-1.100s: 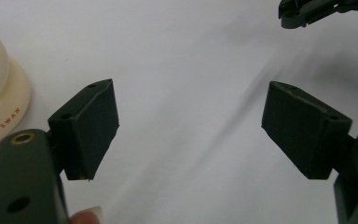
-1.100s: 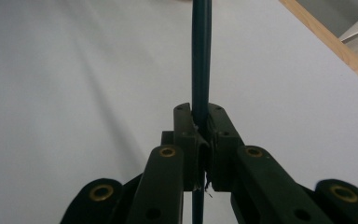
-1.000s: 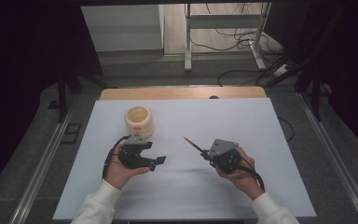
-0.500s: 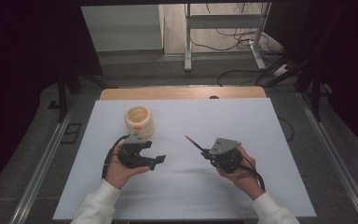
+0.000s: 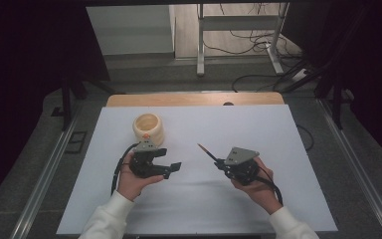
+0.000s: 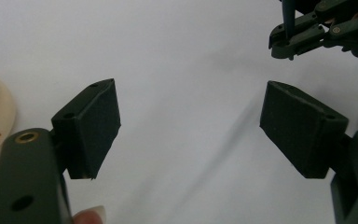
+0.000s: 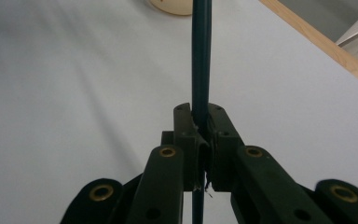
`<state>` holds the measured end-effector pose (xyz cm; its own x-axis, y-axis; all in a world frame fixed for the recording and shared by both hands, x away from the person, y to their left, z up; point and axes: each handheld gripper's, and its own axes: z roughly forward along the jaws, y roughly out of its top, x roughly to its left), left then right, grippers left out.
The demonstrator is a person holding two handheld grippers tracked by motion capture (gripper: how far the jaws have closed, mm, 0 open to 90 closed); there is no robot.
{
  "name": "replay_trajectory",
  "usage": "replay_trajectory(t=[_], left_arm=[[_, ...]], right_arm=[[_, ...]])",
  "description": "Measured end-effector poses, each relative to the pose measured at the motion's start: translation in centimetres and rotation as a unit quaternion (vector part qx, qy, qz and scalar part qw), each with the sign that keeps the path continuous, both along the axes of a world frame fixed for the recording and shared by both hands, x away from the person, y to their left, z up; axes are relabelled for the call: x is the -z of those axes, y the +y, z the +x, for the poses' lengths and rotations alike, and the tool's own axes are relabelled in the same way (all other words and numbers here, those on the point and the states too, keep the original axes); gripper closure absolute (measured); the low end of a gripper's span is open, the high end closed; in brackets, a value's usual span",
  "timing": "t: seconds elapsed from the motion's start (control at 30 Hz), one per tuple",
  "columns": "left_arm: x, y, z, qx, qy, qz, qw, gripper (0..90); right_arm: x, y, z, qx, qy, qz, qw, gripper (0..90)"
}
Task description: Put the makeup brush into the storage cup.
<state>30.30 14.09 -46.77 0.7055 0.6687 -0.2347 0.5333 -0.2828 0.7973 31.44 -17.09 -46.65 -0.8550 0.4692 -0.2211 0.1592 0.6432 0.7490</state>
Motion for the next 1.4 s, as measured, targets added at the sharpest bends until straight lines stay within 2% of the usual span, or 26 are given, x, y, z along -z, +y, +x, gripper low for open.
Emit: replay_trajectory(t=[0.4,1.4], left_arm=[[-0.1,-0.4,-0.2,-0.008,-0.003,-0.028,0.9996,21.2],[0.1,-2.0,-0.3,0.007,-0.022,-0.060,0.9979,21.9]], right_arm=[[0.0,0.5,-0.1,-0.005,-0.001,0.005,1.0000,84.6],[0.1,0.8,-0.2,-0.007,-0.002,0.006,1.0000,84.6]])
